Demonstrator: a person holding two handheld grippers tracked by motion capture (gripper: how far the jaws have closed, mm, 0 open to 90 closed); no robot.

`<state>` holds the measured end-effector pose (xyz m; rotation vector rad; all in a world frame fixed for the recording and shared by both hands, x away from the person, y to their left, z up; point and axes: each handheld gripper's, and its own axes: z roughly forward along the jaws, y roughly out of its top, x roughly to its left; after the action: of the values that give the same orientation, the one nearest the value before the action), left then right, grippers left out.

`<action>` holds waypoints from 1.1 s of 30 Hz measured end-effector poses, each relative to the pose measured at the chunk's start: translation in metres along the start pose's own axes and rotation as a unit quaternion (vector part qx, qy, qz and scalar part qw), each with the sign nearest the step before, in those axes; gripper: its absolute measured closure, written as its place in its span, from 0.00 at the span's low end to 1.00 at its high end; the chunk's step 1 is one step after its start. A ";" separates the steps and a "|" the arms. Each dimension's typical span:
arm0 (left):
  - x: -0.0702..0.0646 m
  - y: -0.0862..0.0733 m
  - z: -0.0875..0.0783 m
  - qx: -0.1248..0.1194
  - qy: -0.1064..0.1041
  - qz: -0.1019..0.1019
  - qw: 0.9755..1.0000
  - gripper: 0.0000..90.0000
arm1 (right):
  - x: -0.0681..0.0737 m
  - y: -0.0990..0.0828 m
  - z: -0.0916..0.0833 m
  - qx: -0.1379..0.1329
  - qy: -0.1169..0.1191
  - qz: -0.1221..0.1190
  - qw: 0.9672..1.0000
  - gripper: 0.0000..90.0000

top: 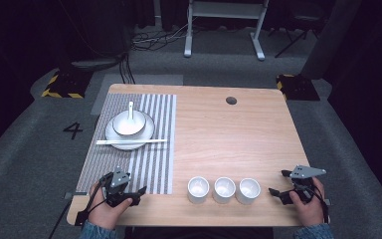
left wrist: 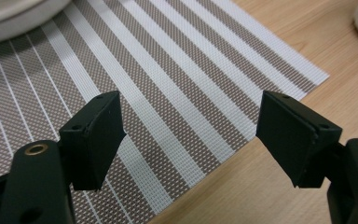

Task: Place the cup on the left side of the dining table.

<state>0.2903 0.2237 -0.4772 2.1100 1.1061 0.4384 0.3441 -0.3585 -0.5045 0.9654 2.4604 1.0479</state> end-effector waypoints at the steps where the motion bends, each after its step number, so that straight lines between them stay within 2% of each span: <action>1: -0.002 0.003 -0.004 -0.008 0.003 0.002 1.000 0.26 | 0.000 0.000 0.000 0.000 0.000 0.000 1.000 0.08; 10: -0.014 0.016 -0.016 -0.041 -0.006 0.009 0.999 0.25 | 0.000 0.000 0.000 0.000 0.000 0.000 1.000 0.08; 18: -0.025 0.027 -0.025 -0.070 -0.019 0.021 0.997 0.26 | 0.000 0.000 0.000 0.000 0.000 0.000 1.000 0.08; 21: -0.028 0.031 -0.026 -0.077 -0.028 0.020 0.996 0.26 | 0.000 0.000 0.000 0.000 0.000 0.000 1.000 0.08; 26: -0.034 0.042 -0.020 -0.087 -0.029 0.036 0.995 0.26 | 0.000 0.000 0.000 0.000 0.000 0.000 1.000 0.08; 29: -0.042 0.051 -0.014 -0.091 -0.042 0.047 0.994 0.26 | 0.000 0.000 0.000 0.000 0.000 0.000 1.000 0.08; 33: -0.051 0.060 -0.009 -0.098 -0.054 0.051 0.992 0.26 | 0.000 0.000 0.000 0.000 0.000 0.000 1.000 0.08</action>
<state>0.2909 0.1628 -0.4269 1.9971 0.8613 0.4556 0.3443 -0.3586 -0.5045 0.9662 2.4613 1.0475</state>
